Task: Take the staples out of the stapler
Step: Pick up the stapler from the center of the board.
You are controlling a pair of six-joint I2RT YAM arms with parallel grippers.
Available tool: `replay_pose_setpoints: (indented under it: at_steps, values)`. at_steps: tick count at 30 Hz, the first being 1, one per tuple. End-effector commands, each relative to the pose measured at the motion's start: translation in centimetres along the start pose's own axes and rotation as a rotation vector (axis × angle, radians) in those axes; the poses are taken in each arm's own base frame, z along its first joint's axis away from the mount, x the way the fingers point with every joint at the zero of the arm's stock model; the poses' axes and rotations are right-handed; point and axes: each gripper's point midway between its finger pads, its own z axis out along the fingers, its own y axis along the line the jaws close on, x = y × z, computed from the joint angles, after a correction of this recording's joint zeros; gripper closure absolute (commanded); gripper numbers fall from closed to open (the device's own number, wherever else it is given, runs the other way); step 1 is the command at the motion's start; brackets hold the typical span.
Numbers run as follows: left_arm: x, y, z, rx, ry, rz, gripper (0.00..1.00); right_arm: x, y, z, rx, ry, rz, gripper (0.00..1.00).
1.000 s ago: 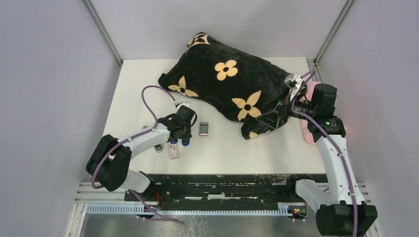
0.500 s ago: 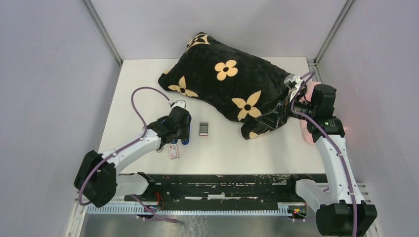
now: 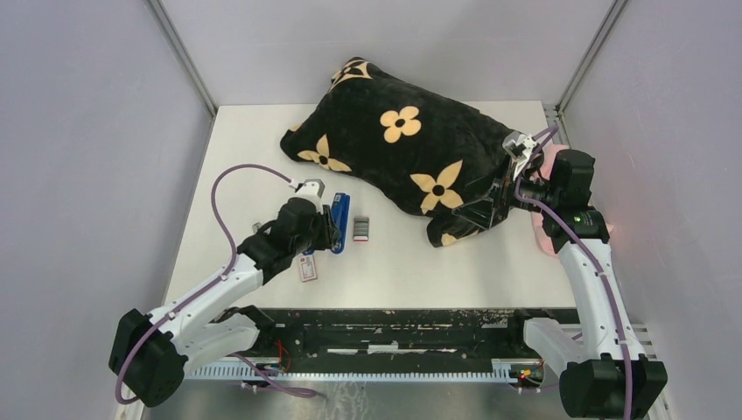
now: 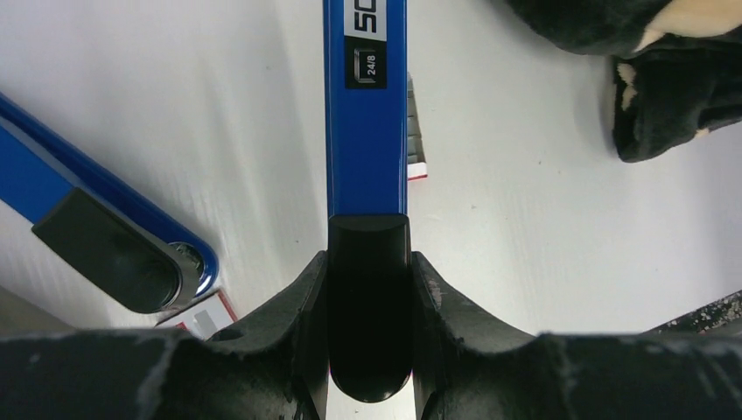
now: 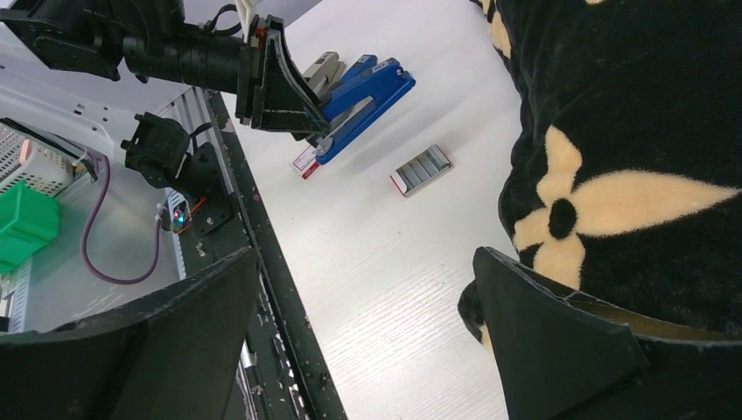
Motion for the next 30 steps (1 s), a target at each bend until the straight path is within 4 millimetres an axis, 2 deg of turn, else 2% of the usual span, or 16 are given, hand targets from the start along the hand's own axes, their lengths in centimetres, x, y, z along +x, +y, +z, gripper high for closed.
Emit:
replay_pose_setpoints:
  at_steps: [1,8,16,19,25,30]
  values:
    - [-4.0,-3.1,-0.9,0.159,-0.181,0.024,0.97,-0.9,0.7,0.1,-0.043,-0.024,-0.034,0.01]
    - [-5.0,-5.4,-2.3,0.318,-0.285,0.019,0.97,-1.0,1.0,0.1,-0.070,-0.030,-0.026,0.01]
    - [-5.0,-7.6,-3.1,0.480,-0.356,0.021,0.97,-1.0,1.2,0.3,-0.095,-0.037,-0.012,0.01]
    - [-5.6,-8.5,-3.8,0.546,-0.410,0.024,0.97,-0.7,1.0,0.5,-0.100,-0.041,-0.011,0.01]
    - [-5.9,-10.5,-5.3,0.705,-0.506,0.065,0.97,0.4,1.1,1.3,-0.134,-0.024,-0.060,0.01]
    - [-7.2,-11.6,-6.3,0.777,-0.592,0.090,0.97,1.9,1.8,2.3,-0.186,0.024,-0.141,0.01]
